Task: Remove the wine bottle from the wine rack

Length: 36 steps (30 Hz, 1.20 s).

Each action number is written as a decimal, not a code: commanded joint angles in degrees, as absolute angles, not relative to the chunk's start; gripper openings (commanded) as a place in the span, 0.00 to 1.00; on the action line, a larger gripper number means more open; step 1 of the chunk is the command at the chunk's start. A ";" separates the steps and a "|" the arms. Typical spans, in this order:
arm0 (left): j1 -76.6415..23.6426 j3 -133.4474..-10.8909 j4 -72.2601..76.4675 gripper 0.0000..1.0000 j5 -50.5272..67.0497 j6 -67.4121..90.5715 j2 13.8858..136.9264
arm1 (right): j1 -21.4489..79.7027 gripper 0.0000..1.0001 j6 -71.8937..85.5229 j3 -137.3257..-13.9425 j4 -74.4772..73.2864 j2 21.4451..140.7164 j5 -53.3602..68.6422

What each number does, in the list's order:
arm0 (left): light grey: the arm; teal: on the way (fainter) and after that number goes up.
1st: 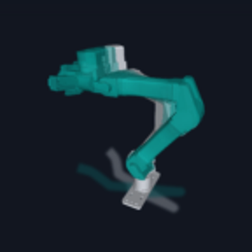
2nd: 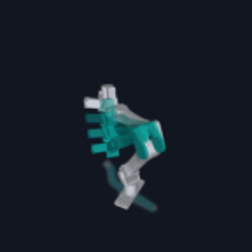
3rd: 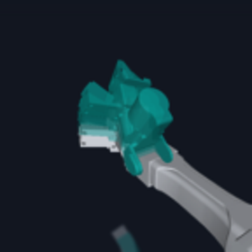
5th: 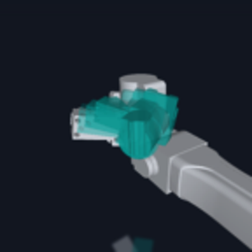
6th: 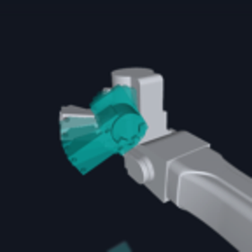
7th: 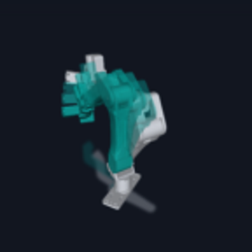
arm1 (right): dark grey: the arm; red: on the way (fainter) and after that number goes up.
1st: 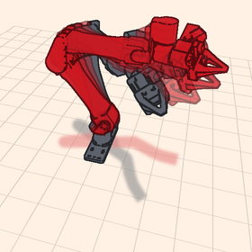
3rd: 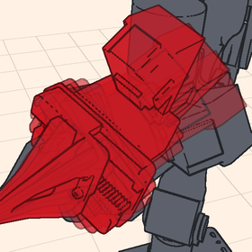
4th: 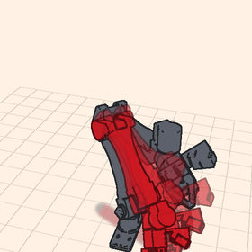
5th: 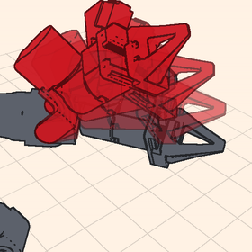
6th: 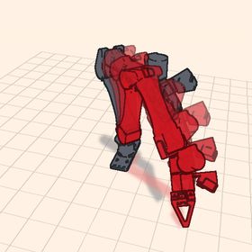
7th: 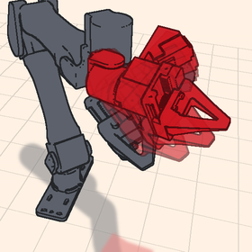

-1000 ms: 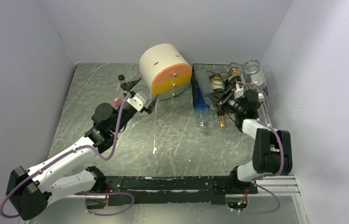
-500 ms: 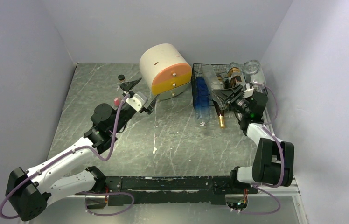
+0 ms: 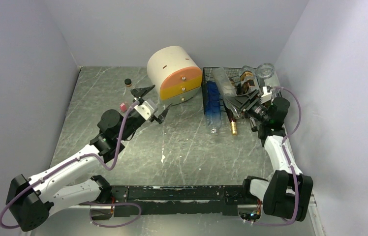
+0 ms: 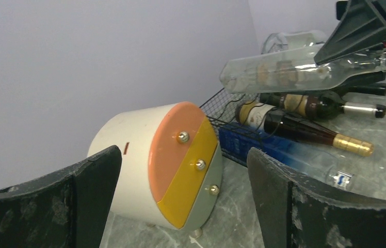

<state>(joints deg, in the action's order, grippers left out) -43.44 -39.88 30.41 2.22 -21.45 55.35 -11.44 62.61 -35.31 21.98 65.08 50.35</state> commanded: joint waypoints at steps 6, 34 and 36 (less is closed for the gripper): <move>-48.10 -42.03 29.25 0.94 9.20 -20.83 59.42 | -11.56 0.07 52.14 -38.68 5.40 60.48 58.58; -53.09 -42.24 19.29 0.98 22.18 -33.60 72.90 | 15.53 0.04 28.76 -47.17 -16.60 76.50 54.70; -53.24 -42.65 18.36 0.98 22.19 -34.15 74.38 | 16.21 0.04 27.94 -47.59 -17.15 77.20 54.90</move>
<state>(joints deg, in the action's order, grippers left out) -52.64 -40.84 20.53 19.53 -31.90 72.05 14.76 32.40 -44.40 -15.88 76.75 53.12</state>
